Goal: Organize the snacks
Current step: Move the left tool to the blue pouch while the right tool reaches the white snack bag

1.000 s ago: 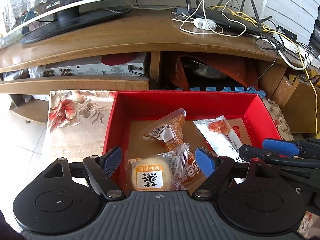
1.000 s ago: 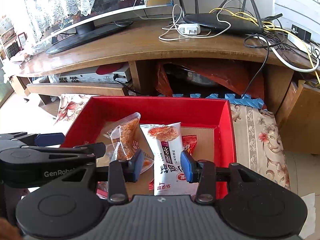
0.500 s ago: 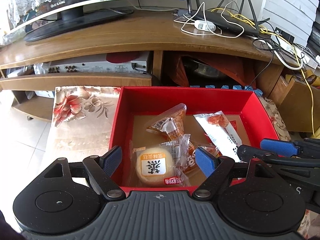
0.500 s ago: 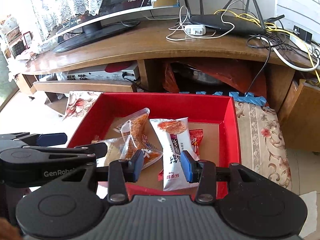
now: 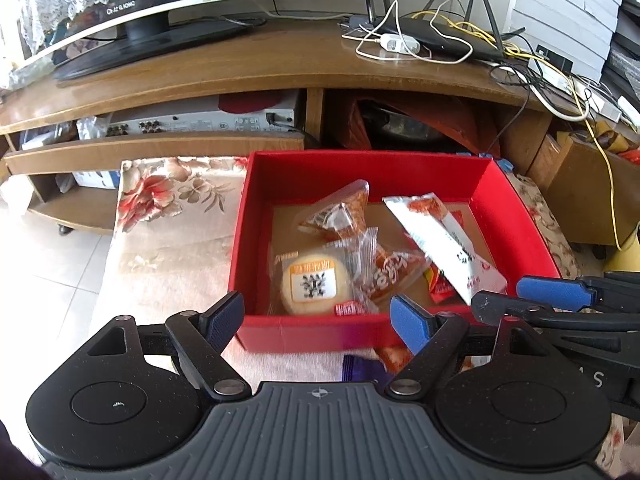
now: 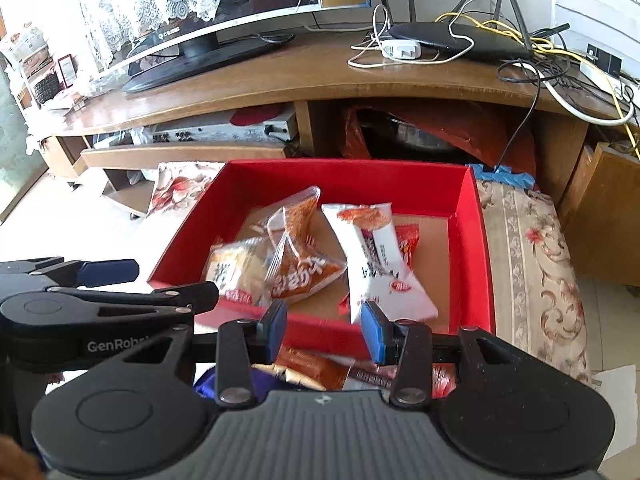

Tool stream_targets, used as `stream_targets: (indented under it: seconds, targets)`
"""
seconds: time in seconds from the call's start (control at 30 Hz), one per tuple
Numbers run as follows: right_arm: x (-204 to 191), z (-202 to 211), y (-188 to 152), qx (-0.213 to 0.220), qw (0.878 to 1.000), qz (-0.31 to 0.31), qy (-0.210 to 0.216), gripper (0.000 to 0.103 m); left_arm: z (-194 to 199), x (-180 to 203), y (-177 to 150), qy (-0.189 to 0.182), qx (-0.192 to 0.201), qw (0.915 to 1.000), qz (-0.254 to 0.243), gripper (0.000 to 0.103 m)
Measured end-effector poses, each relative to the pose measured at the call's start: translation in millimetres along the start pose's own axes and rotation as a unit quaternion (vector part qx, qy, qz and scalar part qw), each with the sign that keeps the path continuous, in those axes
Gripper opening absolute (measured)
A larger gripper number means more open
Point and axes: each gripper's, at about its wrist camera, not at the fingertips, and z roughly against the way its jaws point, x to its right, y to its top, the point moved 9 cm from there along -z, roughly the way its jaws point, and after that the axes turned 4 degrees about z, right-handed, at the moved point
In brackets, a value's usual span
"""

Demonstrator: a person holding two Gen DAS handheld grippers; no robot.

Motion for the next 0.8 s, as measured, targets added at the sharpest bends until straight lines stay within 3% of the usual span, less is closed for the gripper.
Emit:
stream_targets:
  seconds: [0.43, 0.8]
  targets:
    - [-3, 5, -39, -0.04, 0.999, 0.001, 0.0, 0.039, 1, 6, -36, -0.012, -0.035, 0.9988, -0.031, 0.085]
    - [21, 3, -56, -0.063, 0.998, -0.028, -0.012, 0.05, -7, 20, -45, -0.028, -0.053, 0.9972, -0.045, 0.086]
